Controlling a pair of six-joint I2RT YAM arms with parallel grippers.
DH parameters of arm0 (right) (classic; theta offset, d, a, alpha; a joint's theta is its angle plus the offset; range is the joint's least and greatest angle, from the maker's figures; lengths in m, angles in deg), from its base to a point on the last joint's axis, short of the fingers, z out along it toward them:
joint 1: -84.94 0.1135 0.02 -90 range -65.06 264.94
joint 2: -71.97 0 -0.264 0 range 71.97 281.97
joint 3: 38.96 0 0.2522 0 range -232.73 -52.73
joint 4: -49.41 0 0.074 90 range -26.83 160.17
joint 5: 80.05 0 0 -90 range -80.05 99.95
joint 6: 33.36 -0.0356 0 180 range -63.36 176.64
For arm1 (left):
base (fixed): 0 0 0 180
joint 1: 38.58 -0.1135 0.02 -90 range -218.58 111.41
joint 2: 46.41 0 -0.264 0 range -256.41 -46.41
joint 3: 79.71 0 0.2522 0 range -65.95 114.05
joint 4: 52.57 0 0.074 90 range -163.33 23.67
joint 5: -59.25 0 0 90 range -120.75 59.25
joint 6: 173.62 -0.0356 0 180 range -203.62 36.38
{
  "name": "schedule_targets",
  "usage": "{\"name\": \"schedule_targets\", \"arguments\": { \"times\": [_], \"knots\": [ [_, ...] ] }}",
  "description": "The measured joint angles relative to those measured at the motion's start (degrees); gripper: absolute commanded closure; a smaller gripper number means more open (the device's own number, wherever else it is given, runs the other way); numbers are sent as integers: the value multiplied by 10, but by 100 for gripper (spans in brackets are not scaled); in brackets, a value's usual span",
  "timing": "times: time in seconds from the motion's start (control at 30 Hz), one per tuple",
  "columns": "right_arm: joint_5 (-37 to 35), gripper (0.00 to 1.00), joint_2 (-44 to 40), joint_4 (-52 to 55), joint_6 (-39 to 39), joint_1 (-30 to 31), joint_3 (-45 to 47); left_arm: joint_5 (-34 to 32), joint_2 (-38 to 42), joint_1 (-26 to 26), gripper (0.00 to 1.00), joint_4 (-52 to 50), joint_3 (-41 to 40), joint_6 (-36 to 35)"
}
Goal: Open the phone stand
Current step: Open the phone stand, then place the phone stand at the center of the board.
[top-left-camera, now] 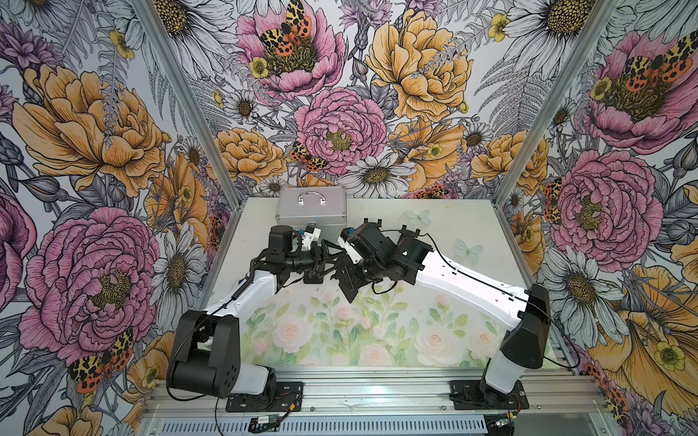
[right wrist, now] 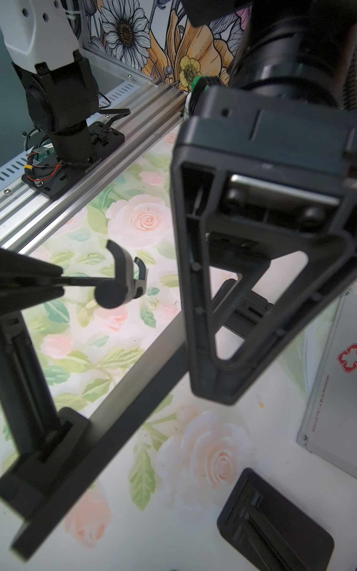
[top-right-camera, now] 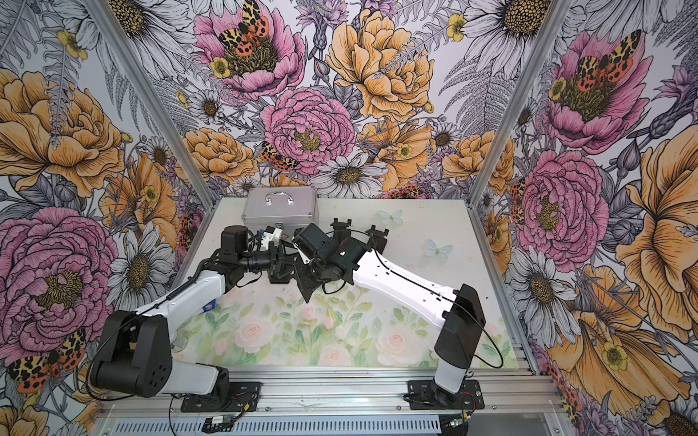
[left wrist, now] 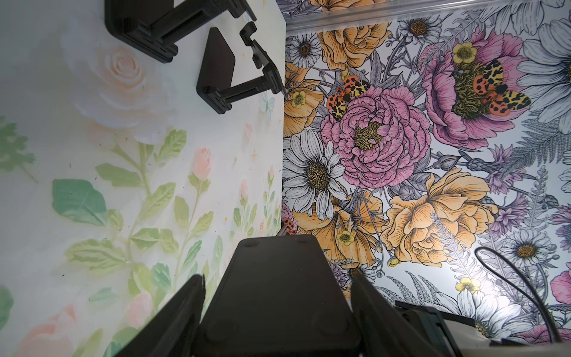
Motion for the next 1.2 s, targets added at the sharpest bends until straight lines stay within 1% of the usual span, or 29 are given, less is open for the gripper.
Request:
{"name": "schedule_targets", "arguments": {
  "times": [0.07,0.1,0.13,0.2,0.27,0.33,0.4,0.47,0.6,0.7,0.8,0.87,0.97,1.07,1.13,1.2],
  "knots": [
    [6,100,0,-3,0,-2,0,-6,4,0,13,-1,0,2],
    [10,100,0,-3,-1,-5,0,-10,5,0,5,-1,0,2],
    [31,100,-1,-2,-2,-8,0,-23,8,-1,1,2,1,3],
    [58,100,-5,0,-11,-14,0,-54,16,-10,1,-12,9,1],
    [87,100,-12,2,-20,-24,0,-101,37,-22,1,-48,26,-11],
    [109,100,-25,4,-33,-49,0,-140,71,-32,1,-69,37,-19],
    [128,100,-41,3,-48,-91,0,-176,112,-41,1,-82,41,-22],
    [152,100,-60,-1,-70,-153,0,-214,148,-42,1,-100,45,-26],
    [197,100,-100,-37,-129,-274,15,-277,189,-31,1,-150,45,-42],
    [242,100,-141,-89,-192,-367,68,-324,213,-4,1,-200,47,-63],
    [303,100,-174,-167,-275,-463,150,-366,235,33,1,-254,60,-89],
    [340,100,-178,-219,-330,-523,206,-394,249,61,1,-286,74,-109],
    [383,100,-163,-279,-399,-594,274,-444,267,110,1,-325,91,-136],
    [420,100,-134,-347,-466,-632,320,-499,280,164,1,-358,103,-160],
    [438,100,-111,-396,-510,-638,340,-527,285,190,1,-374,108,-172],
    [452,100,-90,-428,-542,-639,350,-544,285,201,1,-383,109,-181]
  ]
}}
